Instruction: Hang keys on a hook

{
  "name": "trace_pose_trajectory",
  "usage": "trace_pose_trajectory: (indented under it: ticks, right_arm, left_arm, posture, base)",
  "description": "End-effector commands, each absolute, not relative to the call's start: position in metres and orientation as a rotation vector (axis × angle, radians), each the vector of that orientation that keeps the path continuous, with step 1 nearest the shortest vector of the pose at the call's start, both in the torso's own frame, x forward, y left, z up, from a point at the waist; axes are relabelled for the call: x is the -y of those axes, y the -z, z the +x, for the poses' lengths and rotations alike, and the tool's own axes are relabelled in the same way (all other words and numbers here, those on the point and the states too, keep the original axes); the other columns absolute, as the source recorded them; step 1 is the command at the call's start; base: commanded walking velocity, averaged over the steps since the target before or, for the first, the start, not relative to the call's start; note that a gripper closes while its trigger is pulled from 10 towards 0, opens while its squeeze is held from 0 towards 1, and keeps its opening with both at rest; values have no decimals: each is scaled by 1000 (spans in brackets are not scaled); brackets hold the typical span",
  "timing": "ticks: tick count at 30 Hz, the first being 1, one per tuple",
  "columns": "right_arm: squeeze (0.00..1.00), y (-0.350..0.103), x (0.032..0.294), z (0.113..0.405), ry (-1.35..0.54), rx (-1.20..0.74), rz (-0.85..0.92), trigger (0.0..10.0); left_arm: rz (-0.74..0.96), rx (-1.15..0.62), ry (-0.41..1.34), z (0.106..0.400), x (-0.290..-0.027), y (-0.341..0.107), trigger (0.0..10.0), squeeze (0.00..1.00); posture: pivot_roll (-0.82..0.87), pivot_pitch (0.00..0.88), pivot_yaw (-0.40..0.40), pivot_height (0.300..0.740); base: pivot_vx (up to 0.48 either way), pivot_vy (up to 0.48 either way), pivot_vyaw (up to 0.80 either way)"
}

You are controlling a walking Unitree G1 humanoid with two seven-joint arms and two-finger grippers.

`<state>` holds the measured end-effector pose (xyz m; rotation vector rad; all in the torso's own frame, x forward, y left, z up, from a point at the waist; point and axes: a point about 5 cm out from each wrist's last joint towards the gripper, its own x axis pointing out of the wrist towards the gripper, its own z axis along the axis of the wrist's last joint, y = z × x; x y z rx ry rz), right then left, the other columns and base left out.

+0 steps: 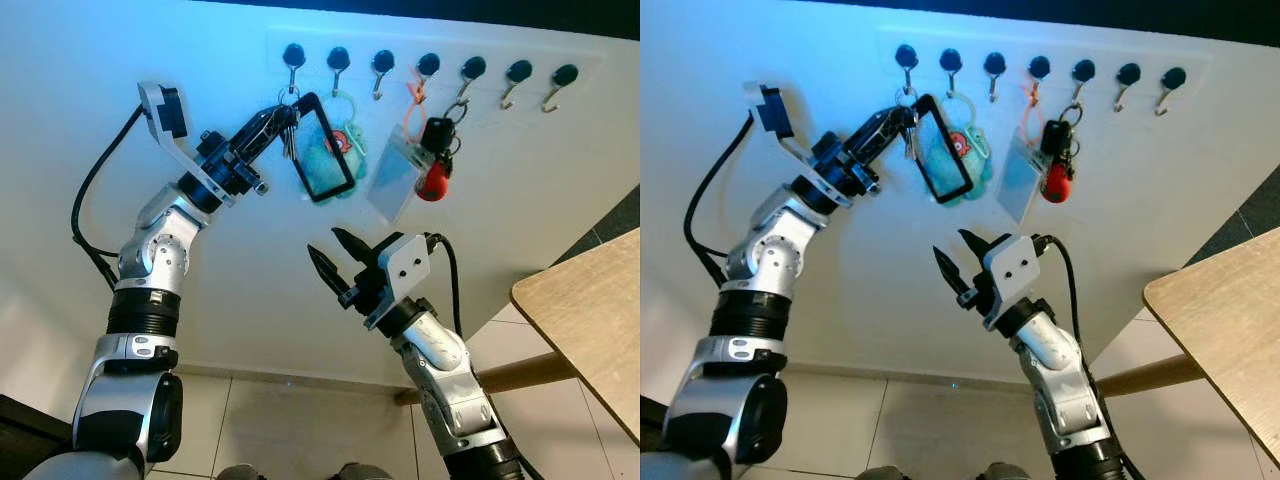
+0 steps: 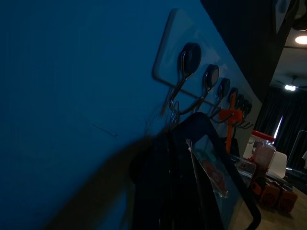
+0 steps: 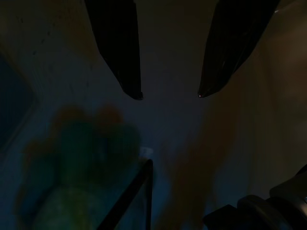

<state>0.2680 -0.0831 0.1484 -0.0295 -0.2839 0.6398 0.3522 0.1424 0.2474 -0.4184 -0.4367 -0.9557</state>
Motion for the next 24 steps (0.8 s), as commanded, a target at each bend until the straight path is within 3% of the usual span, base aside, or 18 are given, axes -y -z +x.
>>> trace_pose_trajectory:
  ticks: [1, 8, 9, 10, 11, 12, 13, 24]
  right_arm:
    - [0, -152, 83, 267, -648, 291, -28, 10000]
    - [0, -155, 84, 268, -640, 308, -24, 10000]
    - [0, -156, 84, 268, -639, 314, -19, 10000]
    - [0, -157, 84, 268, -638, 319, -16, 10000]
    - [0, -158, 84, 268, -636, 327, -10, 10000]
    - [0, -159, 84, 268, -635, 333, -6, 10000]
    - [0, -160, 84, 267, -635, 340, 2, 10000]
    - [0, -163, 85, 266, -635, 360, 28, 10000]
  left_arm:
    - [-424, 362, 932, 354, -144, -231, 10000, 0]
    - [-418, 416, 930, 354, -146, -240, 10000, 0]
    - [-417, 419, 933, 353, -145, -241, 10000, 306]
    - [-416, 421, 935, 353, -145, -241, 10000, 306]
    - [-415, 422, 938, 353, -145, -242, 10000, 875]
    - [-415, 422, 940, 353, -145, -242, 10000, 875]
    - [-417, 422, 942, 353, -145, -242, 10000, 1000]
    - [-436, 462, 934, 353, -148, -246, 10000, 1000]
  posture:
    - [43, 72, -35, 740]
    - [43, 71, -36, 740]
    - [42, 71, -35, 740]
    - [42, 72, -35, 740]
    - [42, 72, -35, 740]
    - [42, 71, -34, 740]
    - [42, 71, -34, 740]
    - [43, 67, -30, 740]
  base:
    - [0, 0, 0]
    - [0, 0, 0]
    - [0, 0, 0]
    - [0, 0, 0]
    - [0, 0, 0]
    - [0, 0, 0]
    - [0, 0, 0]
    - [0, 0, 0]
